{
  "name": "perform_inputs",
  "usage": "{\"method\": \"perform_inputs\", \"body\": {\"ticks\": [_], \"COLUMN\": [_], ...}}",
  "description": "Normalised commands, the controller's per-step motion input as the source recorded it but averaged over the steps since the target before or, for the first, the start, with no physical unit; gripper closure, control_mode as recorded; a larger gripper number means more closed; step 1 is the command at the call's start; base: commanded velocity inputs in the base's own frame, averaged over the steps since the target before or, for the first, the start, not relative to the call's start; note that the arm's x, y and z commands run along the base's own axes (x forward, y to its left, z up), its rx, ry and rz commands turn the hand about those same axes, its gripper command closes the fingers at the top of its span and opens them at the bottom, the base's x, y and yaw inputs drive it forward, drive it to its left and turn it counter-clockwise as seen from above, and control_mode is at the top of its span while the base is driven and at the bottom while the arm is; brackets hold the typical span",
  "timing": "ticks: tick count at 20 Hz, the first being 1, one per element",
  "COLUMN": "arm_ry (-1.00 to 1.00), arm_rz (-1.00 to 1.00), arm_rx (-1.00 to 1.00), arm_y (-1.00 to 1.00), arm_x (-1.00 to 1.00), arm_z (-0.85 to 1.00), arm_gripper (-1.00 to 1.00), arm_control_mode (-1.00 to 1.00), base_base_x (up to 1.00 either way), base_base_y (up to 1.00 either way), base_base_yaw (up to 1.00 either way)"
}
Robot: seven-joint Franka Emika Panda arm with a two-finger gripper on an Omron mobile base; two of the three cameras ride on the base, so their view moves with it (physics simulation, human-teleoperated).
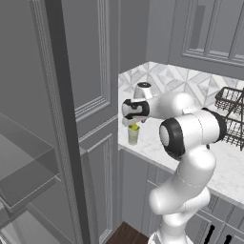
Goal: Grab a lemon wedge from the fridge and one ice cube from the ice bowl, and put them in the glass of lemonade.
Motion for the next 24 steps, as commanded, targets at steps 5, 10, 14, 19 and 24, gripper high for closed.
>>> {"method": "perform_inputs", "body": {"ticks": [5,10,14,19,24], "arm_ry": [-0.05,-0.04,-0.03,-0.02,-0.03], "arm_rz": [0.0,0.0,0.0,-0.02,-0.01], "arm_rx": [0.03,0.04,0.08,0.12,0.15], "arm_y": [0.0,-0.07,-0.22,-0.39,-0.27], "arm_x": [-0.43,-0.32,-0.34,-0.29,-0.5], "arm_z": [0.18,0.15,0.26,0.44,0.66], "arm_gripper": [-1.0,-1.0,-1.0,-1.0,-1.0], "arm_control_mode": [-1.0,-1.0,-1.0,-1.0,-1.0], "base_base_x": [0.0,0.0,0.0,0.0,0.0], "base_base_y": [0.0,0.0,0.0,0.0,0.0], "base_base_yaw": [0.0,0.0,0.0,0.0,0.0]}}
